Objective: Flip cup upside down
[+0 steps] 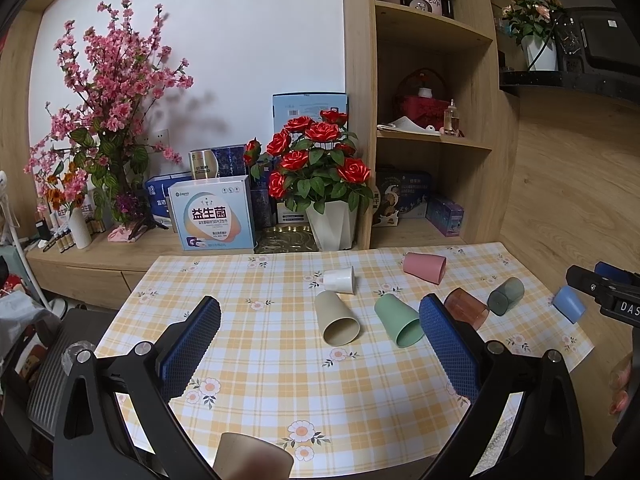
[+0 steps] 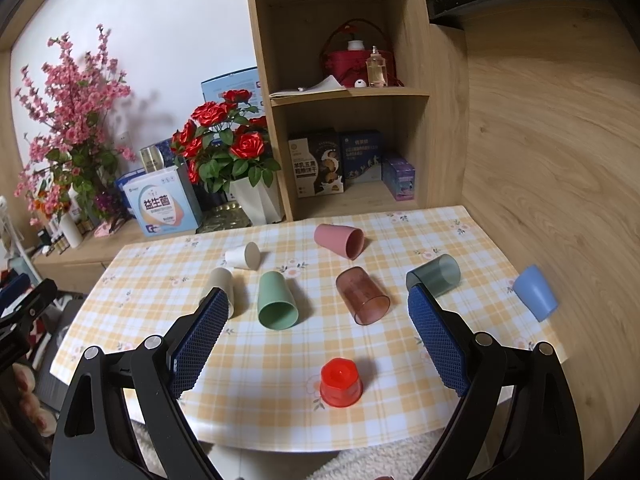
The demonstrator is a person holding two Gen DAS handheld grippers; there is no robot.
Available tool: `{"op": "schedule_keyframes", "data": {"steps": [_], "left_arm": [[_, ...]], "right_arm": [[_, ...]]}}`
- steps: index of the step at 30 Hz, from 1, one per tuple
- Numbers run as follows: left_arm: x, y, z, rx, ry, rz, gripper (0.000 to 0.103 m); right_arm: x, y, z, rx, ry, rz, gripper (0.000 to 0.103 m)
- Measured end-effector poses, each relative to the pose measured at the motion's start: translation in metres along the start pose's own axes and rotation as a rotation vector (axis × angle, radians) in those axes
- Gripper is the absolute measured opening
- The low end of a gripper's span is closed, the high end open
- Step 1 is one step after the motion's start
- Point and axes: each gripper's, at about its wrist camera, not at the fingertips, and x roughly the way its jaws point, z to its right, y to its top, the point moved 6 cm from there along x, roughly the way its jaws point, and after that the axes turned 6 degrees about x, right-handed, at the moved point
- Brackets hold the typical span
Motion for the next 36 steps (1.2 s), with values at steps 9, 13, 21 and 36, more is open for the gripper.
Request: {"op": "schedule_keyframes", "data": {"steps": [9,13,21,36], "left_arm": [[0.0016,-0.0023,0.0020,-0.001,0.003,0.000,0.097],[0.0016,-0.0023,0.0018,-0.001,0.002,0.000,0.097],[0.0014,-0.0024,0.0018,-0.001,0.002,0.000,0.097],[0.0016,-0.0021,0.0020,-0.001,0.003,-0.001,0.097]], "right_arm": [[0.0005,0.0006,0.0001,0.001,-0.001,0.000,0.088],[0.0005,0.0003,0.0003,0.000,-0.001,0.000,0.088],[0.0005,0.0000,0.0005,0.001,-0.001,-0.001,0.088],[0.0012,0.0002,0.0014,0.001,-0.001,-0.003,0.088]]}}
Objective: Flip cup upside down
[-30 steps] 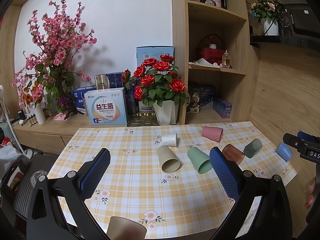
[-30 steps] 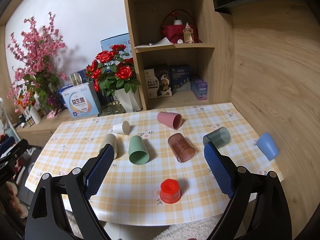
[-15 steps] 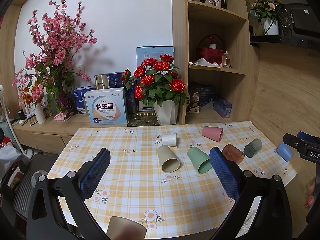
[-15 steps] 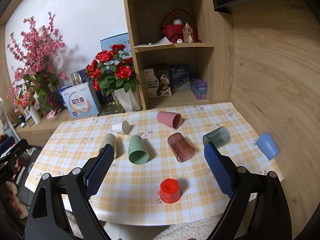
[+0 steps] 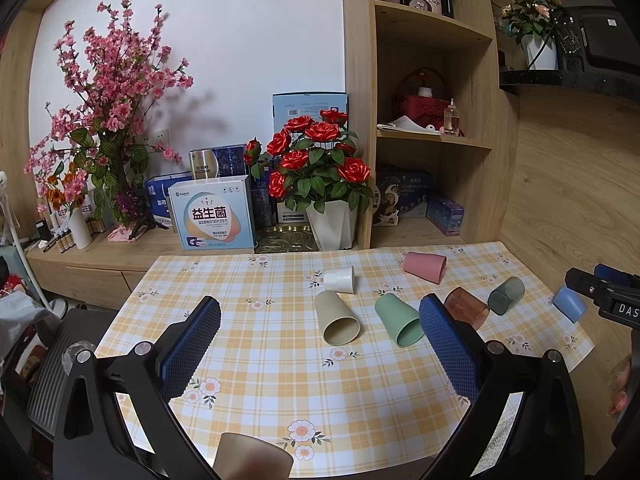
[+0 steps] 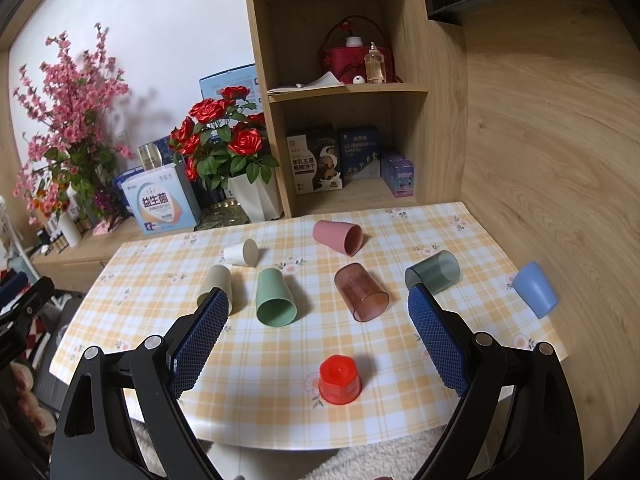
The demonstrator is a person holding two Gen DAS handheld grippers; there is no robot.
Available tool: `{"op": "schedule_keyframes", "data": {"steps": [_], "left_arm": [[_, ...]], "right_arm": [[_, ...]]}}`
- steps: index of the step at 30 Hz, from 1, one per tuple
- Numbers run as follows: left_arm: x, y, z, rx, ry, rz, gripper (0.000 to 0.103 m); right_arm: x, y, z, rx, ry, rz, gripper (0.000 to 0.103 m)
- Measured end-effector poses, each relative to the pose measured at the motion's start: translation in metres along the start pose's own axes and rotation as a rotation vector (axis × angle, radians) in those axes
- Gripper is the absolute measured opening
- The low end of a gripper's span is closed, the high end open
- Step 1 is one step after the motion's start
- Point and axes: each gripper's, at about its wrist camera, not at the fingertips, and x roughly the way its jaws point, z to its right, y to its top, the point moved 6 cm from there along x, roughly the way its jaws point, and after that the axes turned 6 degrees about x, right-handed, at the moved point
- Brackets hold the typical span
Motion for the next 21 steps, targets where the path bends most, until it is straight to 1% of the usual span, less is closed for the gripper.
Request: {"op": "schedule_keyframes", "data": {"steps": [17,21], "left_arm": [[0.0001,0.0001,0.0002,0.000,0.000,0.001,0.097],[0.0006,-0.0007,0.0001,0.001,0.003,0.001,0.097]], "right_arm": [[0.0004,-0.0001,0.0015,0.002,-0.002,0.001,0.088],[-0.0008,-0.0045,0.0049,-0.010,-0.015,0.028,0.088]]}}
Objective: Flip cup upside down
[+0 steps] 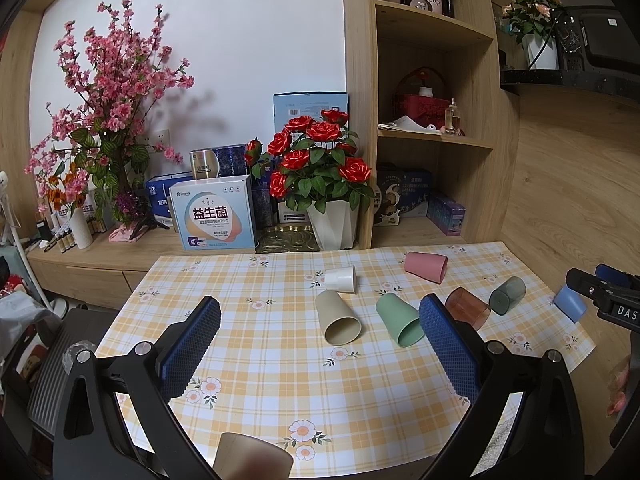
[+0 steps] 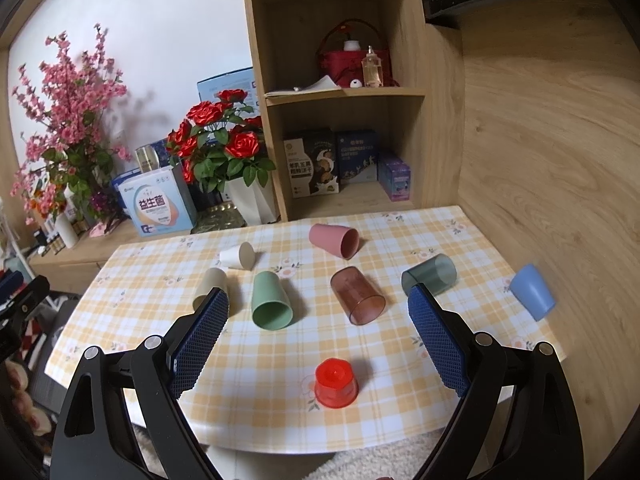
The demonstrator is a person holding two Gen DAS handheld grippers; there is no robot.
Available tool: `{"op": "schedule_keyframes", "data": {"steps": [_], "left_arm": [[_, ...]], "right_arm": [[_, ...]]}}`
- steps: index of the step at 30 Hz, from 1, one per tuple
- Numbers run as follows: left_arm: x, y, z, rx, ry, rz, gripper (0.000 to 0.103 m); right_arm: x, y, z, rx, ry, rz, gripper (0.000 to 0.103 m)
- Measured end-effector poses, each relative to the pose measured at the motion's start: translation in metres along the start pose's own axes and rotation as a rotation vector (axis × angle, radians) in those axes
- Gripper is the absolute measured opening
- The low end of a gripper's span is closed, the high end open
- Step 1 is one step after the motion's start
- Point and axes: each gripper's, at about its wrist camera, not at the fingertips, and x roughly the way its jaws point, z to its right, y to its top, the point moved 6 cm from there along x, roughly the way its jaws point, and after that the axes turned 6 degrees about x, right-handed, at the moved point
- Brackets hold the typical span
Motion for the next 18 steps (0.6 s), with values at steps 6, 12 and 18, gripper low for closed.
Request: {"op": "schedule_keyframes", "data": {"steps": [6,12,18], "left_arm": [[0.002,-0.003,-0.002,0.003,0.013,0.001,0.097],[0.004,-0.010,-0.003,0.008,0.031,-0.002,0.097],[0.005,-0.013,-0.002,0.011,0.024,-0.005,0.097]], "right_arm": [[0.002,-0.007,0.003,0.011,-0.001,0.030,0.088],[0.004,-0.015,0.002,0.016,-0.012,0.051,0.088],[0.008,-0.017,-0.004,0.015,0.014,0.051,0.088]]}}
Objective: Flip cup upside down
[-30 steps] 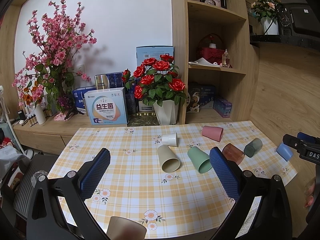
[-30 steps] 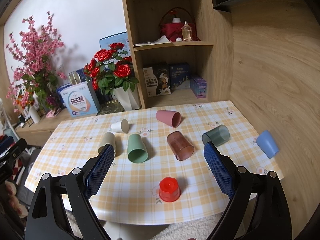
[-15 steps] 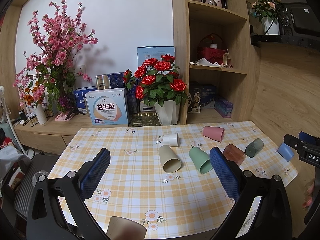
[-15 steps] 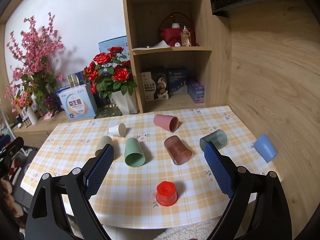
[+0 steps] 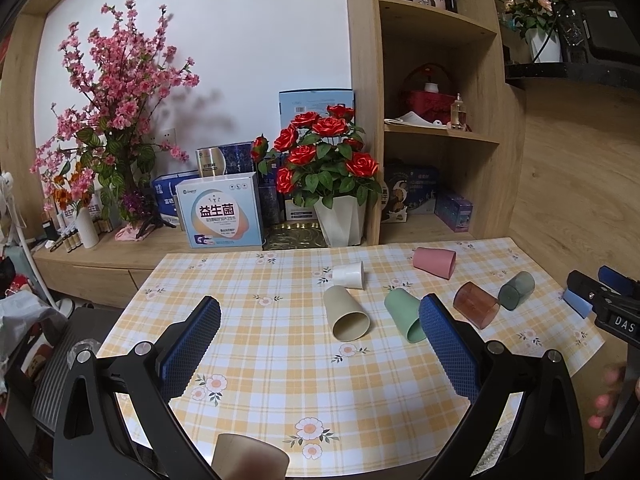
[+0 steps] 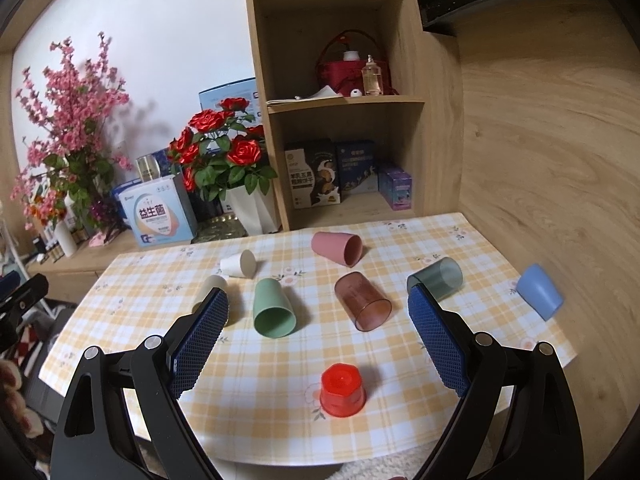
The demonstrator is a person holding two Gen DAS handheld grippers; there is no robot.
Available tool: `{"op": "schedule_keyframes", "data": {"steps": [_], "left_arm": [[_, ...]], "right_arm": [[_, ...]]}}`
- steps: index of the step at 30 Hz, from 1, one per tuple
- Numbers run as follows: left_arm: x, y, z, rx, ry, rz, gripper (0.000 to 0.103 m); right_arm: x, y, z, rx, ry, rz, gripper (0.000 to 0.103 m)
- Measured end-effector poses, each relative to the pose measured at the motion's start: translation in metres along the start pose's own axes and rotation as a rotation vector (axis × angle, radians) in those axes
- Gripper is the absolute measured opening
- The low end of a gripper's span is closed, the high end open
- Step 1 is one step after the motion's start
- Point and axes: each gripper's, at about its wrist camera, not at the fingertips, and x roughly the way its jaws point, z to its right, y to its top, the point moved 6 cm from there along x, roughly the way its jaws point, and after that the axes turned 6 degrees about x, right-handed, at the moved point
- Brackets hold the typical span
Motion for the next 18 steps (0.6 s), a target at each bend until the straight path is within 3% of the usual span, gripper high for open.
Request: {"op": "schedule_keyframes", "data": {"steps": [11,18], "left_arm": [[-0.0028,0.0047,0.0020,-0.018,-0.056,0.013,0.097],[-0.0051,0.0067,-0.0002,-0.025,-0.040,0.029,0.097]], "right_arm": [[0.0020,-0.0025,-0.0075,0.009,0.035,-0.021,0.088],[0.0030,-0.0033,-0.0096,0.010,0.037,-0.036,0.088]]}}
